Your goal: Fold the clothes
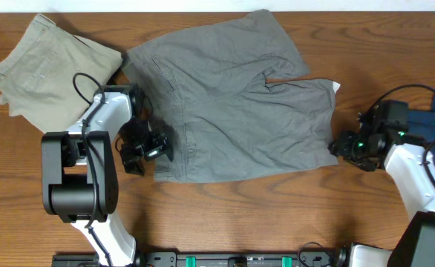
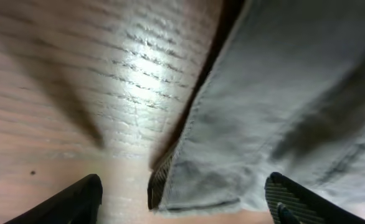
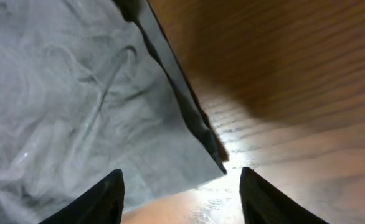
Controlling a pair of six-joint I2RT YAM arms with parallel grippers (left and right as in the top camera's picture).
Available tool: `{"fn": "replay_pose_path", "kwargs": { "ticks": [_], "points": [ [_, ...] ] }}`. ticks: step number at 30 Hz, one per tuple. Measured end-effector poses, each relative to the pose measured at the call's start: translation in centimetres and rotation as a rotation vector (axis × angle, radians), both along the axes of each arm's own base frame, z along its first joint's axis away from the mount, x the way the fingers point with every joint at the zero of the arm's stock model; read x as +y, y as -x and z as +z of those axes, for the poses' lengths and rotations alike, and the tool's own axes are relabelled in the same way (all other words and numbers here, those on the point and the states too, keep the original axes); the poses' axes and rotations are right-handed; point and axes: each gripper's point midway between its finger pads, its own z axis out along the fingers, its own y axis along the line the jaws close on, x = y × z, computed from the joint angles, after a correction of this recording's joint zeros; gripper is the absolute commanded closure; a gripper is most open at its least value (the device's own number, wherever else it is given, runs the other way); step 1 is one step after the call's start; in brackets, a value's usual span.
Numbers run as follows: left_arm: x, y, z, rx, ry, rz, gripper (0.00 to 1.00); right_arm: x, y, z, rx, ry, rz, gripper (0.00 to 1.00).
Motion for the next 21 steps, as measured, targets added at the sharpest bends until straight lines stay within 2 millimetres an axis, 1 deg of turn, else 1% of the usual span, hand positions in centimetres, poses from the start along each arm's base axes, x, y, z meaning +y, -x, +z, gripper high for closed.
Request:
{"fn": "replay_pose_path", "kwargs": {
  "ticks": [4, 8, 9, 12, 13, 14, 18, 20, 21],
  "points": [
    [-0.9, 0.9, -1.2, 0.006, -0.008, -0.019, 0.18, 1.0, 0.3, -1.1, -0.005, -0.004, 0.013, 0.46],
    [-1.9, 1.7, -1.3, 0.015, -0.024, -0.034, 0.23, 1.6, 0.6, -1.8, -0.008, -0.005, 0.029, 0.48],
    [-2.0, 1.7, -1.3, 0.012, -0.030, -0.034, 0.29, 1.6, 0.5, -1.9, -0.014, -0.003, 0.029, 0.50],
    [-2.0, 1.8, -1.2, 0.008, -0.057, -0.030, 0.55, 1.6, 0.2, -2.1, -0.033, 0.000, 0.021, 0.57],
    [-1.9, 1.9, -1.2, 0.010, -0.066, -0.022, 0.59, 1.5, 0.2, -2.1, -0.038, 0.001, 0.019, 0.57],
    [-1.8, 2.0, -1.1, 0.011, -0.075, -0.017, 0.59, 1.5, 0.0, -2.3, -0.046, 0.004, 0.015, 0.57],
    [-1.5, 2.0, -0.9, 0.013, -0.095, -0.004, 0.74, 1.3, -0.7, -2.7, -0.085, 0.012, 0.009, 0.57],
    [-1.5, 2.1, -0.9, 0.014, -0.097, -0.002, 0.76, 1.2, -1.2, -3.0, -0.097, 0.016, 0.009, 0.58],
    [-1.5, 2.0, -0.9, 0.013, -0.097, -0.003, 0.76, 1.2, -1.3, -3.1, -0.098, 0.017, 0.010, 0.60]
  ]
}}
